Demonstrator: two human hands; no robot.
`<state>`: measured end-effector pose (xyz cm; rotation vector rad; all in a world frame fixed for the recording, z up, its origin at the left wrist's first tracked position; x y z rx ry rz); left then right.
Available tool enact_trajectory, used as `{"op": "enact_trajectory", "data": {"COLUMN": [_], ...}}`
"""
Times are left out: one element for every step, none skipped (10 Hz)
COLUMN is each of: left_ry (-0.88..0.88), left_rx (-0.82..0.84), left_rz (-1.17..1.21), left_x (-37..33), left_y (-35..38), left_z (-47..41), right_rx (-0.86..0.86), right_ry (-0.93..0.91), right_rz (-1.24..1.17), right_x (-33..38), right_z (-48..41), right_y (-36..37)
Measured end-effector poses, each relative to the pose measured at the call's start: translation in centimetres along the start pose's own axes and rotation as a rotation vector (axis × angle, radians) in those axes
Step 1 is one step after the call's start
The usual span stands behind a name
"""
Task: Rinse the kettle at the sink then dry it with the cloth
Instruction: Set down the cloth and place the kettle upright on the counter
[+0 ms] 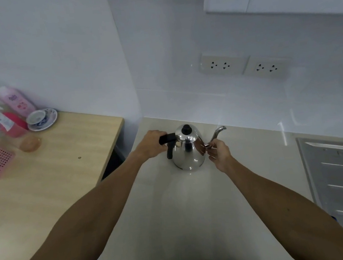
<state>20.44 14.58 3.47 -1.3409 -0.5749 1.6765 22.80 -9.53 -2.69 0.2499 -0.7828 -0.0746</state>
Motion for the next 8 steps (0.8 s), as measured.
{"op": "enact_trajectory", "data": {"left_ry": [0.009, 0.011, 0.008, 0.002, 0.004, -0.026, -0.077, -0.139], "left_rx": [0.011, 0.015, 0.023, 0.012, -0.006, -0.011, 0.015, 0.017], "left_rz": [-0.027, -0.039, -0.062, -0.043, -0.004, 0.033, 0.026, -0.012], "left_x": [0.4, 0.5, 0.8, 0.7, 0.6, 0.5, 0.9, 0.7], "left_y": [0.0, 0.0, 0.2, 0.4, 0.8, 1.1, 2.0, 3.0], "left_z": [-0.4, -0.4, -0.5, -0.5, -0.4, 0.0, 0.7, 2.0], "right_rx": [0.013, 0.02, 0.021, 0.02, 0.028, 0.045, 0.019, -0.081], "right_ry": [0.018, 0.028, 0.043, 0.052, 0.062, 0.069, 0.058, 0.063], "right_rz": [0.007, 0.015, 0.029, 0.035, 0.055, 0.146, 0.355, 0.544], "right_x": [-0.1, -0.3, -0.5, -0.5, -0.5, -0.3, -0.4, -0.9], "right_z": [-0.1, -0.2, -0.1, 0.1, 0.3, 0.5, 0.9, 2.7], "right_y": [0.1, 0.1, 0.0, 0.1, 0.1, -0.2, -1.0, -2.7]}}
Point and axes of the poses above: each hand's wrist, its own z-axis away from the middle knuckle, its own y-axis out of the palm, x = y × z, the point moved 3 cm from there along -z, towards the middle knuckle, and after that the axes turned 12 degrees about x, right-handed, at the moved point
